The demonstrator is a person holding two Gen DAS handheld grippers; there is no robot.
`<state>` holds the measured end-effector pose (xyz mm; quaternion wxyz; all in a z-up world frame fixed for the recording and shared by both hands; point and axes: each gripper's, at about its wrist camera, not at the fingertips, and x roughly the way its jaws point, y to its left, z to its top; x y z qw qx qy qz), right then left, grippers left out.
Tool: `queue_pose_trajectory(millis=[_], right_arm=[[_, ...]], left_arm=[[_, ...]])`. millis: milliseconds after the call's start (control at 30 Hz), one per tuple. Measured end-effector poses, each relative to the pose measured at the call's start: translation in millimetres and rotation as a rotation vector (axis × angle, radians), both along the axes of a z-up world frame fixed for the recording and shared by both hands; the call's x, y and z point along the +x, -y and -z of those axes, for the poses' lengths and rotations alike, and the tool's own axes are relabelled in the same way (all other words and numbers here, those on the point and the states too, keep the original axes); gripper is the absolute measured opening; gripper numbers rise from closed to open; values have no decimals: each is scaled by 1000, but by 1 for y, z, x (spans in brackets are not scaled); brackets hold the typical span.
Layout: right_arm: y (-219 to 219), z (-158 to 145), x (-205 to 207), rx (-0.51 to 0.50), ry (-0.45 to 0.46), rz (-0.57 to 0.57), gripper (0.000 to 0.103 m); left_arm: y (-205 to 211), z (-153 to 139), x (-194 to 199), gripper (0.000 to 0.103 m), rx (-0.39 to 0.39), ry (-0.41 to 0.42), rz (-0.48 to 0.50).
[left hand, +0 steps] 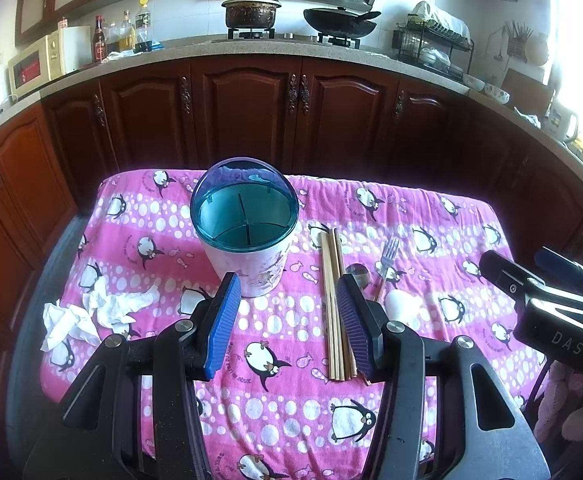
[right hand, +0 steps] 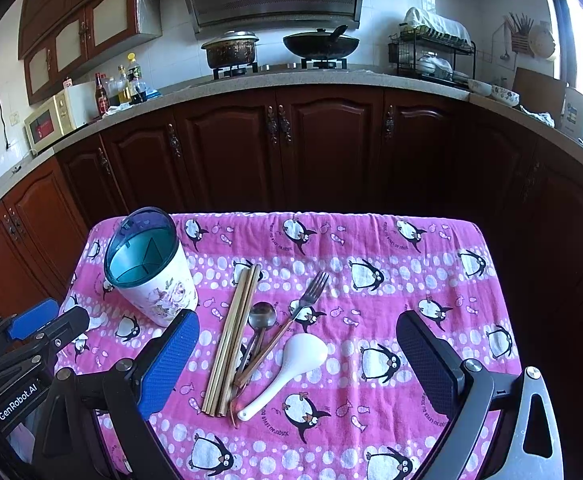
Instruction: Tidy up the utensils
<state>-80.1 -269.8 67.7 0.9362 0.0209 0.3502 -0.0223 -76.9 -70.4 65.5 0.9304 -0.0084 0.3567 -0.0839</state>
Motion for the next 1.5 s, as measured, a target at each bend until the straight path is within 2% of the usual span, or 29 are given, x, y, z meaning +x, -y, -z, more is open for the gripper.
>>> queue_pose_trajectory(millis=[333, 367, 667, 800, 1500], right_arm=[[1, 4, 2, 6, 6, -5, 98], [0, 4, 4, -6, -26, -3, 98], [-1, 10, 9, -43, -109, 6, 98], [0, 11, 9, -34, -77, 11, 98], [4, 20, 11, -27, -78, 10, 98]], left_arm=[[1, 7, 4, 50, -1, -17, -3], [1, 7, 4, 50, -2, -18, -2], [-1, 13, 6, 50, -14, -35, -9], [-3, 15, 6, 50, -22, -42, -13], [-2, 22, 10, 50, -30, -68, -11]])
